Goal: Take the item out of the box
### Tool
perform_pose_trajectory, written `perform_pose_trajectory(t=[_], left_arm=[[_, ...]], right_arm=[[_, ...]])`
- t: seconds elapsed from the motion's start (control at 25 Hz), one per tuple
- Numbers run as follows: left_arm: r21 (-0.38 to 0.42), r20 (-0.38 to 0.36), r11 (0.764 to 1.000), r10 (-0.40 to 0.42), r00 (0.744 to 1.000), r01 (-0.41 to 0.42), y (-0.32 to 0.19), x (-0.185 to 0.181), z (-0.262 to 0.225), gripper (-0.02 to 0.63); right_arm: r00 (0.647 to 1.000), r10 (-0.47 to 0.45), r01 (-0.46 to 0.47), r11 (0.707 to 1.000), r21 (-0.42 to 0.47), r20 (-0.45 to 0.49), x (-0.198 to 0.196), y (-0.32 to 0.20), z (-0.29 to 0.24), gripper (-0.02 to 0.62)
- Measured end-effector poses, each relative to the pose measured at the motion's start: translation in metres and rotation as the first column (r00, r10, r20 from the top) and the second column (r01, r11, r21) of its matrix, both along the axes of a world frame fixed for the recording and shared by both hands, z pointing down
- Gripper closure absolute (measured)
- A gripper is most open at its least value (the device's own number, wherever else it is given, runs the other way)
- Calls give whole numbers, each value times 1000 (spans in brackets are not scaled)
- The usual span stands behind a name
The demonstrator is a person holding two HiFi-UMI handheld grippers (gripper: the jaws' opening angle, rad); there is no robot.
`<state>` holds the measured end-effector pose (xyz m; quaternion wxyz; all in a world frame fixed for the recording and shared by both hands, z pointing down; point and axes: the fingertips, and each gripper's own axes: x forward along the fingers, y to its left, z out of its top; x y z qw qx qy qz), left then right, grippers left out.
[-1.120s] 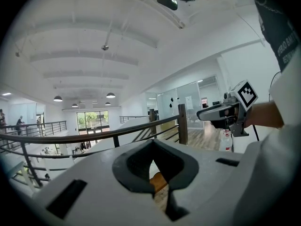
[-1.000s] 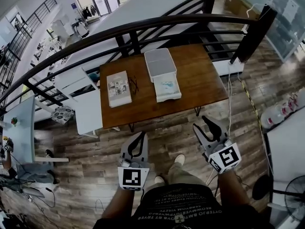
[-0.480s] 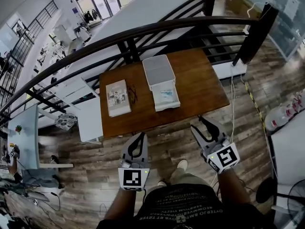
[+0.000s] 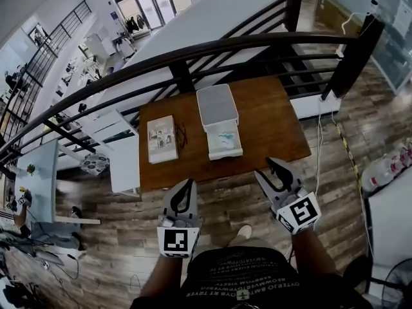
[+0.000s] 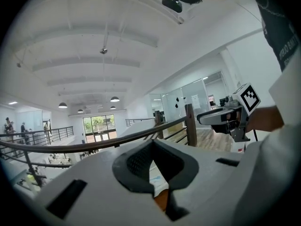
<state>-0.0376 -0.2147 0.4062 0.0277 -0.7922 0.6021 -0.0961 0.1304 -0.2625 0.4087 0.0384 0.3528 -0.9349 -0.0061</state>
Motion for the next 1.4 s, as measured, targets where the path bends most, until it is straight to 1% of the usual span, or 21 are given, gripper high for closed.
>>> perform_pose_trajectory(t=[0.16, 0.36, 0.48, 0.6, 0.8, 0.96, 1.16, 1.28, 1.4], left_arm=[[-15, 10, 1000, -23, 1000, 23, -3, 7, 0, 600], [-6, 14, 999, -35, 999, 35, -8, 13, -3, 600], [6, 15, 999, -33, 999, 33, -9, 18, -3, 600], [-6, -3, 1000, -27, 1000, 27, -9, 22, -1, 600], [-3, -15, 1000, -19, 1000, 19, -18, 22, 0, 600], [5, -10, 1000, 7, 1000, -7, -31, 24, 5, 600], [17, -23, 999, 30, 999, -30, -46, 25, -1, 600], [19, -32, 999, 35, 999, -35, -55, 17, 0, 600], [22, -25, 999, 27, 999, -27, -66, 6, -1, 600]], right_arm=[[1000, 16, -16, 1000, 27, 3, 19, -14, -6, 440], [999, 39, -39, 999, 24, 18, 42, -26, -5, 443], [999, 46, -46, 999, 19, 19, 48, -28, -2, 443], [999, 48, -48, 999, 14, 20, 52, -29, 0, 443], [998, 62, -62, 998, 0, 17, 55, -38, 8, 443], [998, 66, -65, 998, -15, 9, 52, -48, 16, 443], [999, 51, -51, 998, -27, -14, 39, -55, 22, 443], [999, 44, -45, 999, -24, -22, 28, -65, 22, 443], [999, 33, -34, 999, -25, -33, 17, -76, 22, 443]])
